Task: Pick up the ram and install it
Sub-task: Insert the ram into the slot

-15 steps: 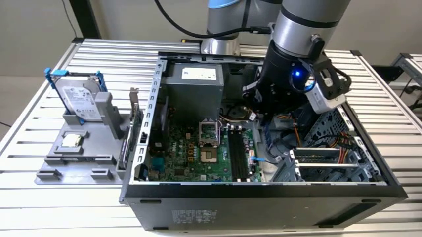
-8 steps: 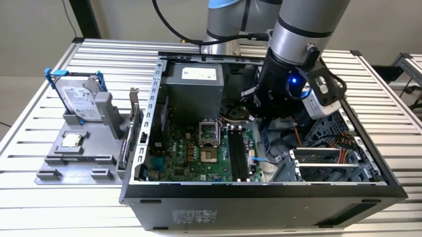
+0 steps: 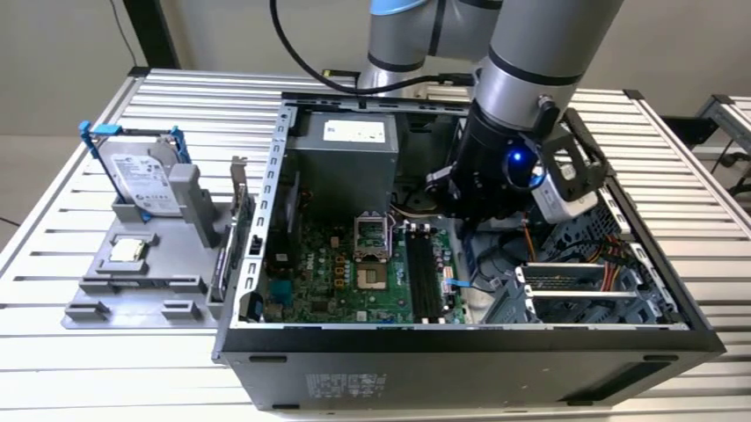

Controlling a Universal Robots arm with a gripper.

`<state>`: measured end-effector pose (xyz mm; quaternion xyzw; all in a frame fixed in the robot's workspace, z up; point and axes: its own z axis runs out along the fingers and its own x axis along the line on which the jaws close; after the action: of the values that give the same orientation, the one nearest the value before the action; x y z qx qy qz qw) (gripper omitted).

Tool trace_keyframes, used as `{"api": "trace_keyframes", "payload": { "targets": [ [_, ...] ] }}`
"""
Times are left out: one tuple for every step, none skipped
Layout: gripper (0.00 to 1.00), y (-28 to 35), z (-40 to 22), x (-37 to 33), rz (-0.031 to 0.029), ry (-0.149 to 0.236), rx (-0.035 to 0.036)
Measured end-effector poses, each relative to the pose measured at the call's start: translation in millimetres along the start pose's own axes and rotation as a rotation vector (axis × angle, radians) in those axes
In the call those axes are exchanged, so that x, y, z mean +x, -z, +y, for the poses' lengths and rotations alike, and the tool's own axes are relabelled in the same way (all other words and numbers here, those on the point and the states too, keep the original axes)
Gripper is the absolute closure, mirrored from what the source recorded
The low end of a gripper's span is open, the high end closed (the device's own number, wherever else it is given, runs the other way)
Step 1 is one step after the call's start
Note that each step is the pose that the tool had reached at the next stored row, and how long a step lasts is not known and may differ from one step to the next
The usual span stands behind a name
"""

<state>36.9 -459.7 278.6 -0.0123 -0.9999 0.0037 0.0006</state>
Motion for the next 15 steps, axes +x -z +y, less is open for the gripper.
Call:
{"api": "trace_keyframes", "payload": {
  "targets": [
    [1.0,-1.1,0.0,0.0,0.0,0.0,0.0001],
    [1.0,-2.1,0.0,0.0,0.0,0.0,0.0003],
    [1.0,-3.4,0.0,0.0,0.0,0.0,0.0003],
    [1.0,-5.2,0.0,0.0,0.0,0.0,0.0004],
    [1.0,-7.0,0.0,0.0,0.0,0.0,0.0006],
    [1.0,-8.5,0.1,0.0,0.0,0.0,0.0004],
    [1.0,-9.2,0.0,0.0,0.0,0.0,0.0005],
    [1.0,-10.0,0.0,0.0,0.0,0.0,0.0005],
    [1.0,-10.9,-0.1,0.0,0.0,0.0,0.0005],
    [1.0,-11.5,-0.5,0.0,0.0001,0.001,0.001],
    [1.0,-12.3,-0.7,0.0,0.0,0.002,0.0024],
    [1.0,-13.3,-0.7,0.0,0.0,0.004,0.0042],
    [1.0,-14.4,-0.8,-0.1,0.0,0.005,0.0061],
    [1.0,-15.8,-0.9,-0.1,0.0,0.006,0.007],
    [1.0,-17.3,-1.0,0.1,-0.0001,0.007,0.0072]
  ]
}}
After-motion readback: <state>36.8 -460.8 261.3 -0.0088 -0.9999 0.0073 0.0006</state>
